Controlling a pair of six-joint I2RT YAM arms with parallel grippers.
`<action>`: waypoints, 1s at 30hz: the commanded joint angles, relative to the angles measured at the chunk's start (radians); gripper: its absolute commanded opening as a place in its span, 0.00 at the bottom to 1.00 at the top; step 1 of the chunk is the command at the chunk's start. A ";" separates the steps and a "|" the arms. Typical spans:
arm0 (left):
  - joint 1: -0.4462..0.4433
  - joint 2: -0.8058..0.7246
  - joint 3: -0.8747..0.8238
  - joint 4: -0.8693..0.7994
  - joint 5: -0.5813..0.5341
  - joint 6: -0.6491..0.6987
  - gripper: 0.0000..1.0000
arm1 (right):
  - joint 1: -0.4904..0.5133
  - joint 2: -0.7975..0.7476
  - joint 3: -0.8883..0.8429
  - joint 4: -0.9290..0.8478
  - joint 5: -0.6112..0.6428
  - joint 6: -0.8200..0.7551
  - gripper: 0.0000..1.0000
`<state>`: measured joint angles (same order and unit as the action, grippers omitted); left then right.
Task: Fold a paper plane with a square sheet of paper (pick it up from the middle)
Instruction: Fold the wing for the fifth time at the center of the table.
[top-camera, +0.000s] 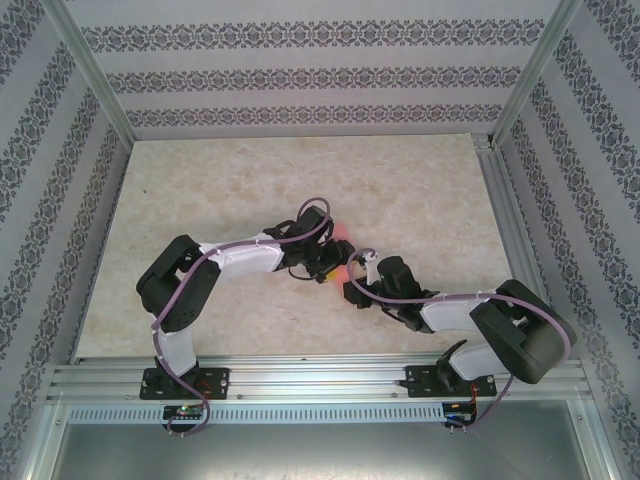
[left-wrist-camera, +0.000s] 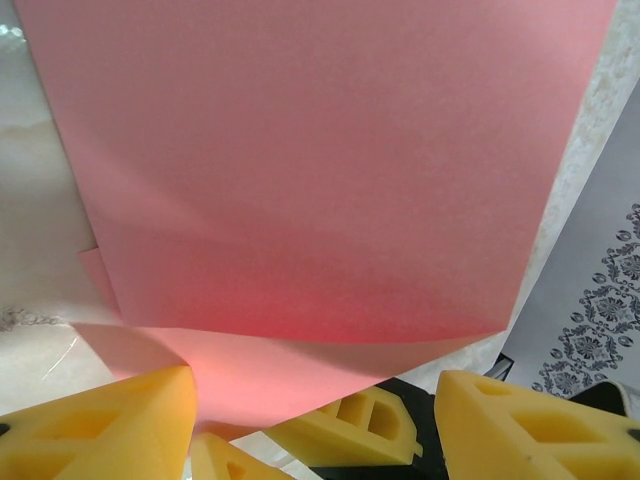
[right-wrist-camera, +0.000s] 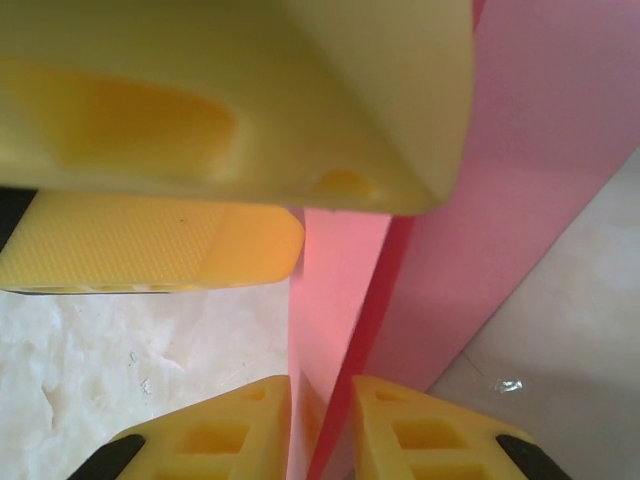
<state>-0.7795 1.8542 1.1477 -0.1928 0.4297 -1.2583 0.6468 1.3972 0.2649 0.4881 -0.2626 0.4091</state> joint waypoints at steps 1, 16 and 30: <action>-0.006 0.015 0.053 0.063 0.038 0.008 0.65 | 0.004 -0.003 -0.019 0.020 -0.011 -0.019 0.24; -0.006 0.028 0.075 0.015 0.030 0.014 0.66 | -0.062 -0.059 -0.123 0.199 -0.084 0.061 0.35; -0.016 0.018 0.204 -0.319 -0.120 0.157 0.71 | -0.189 -0.526 -0.108 -0.360 0.044 0.189 0.62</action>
<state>-0.7811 1.8801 1.3014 -0.3634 0.3847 -1.1831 0.4812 1.0016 0.1268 0.3611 -0.3183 0.5617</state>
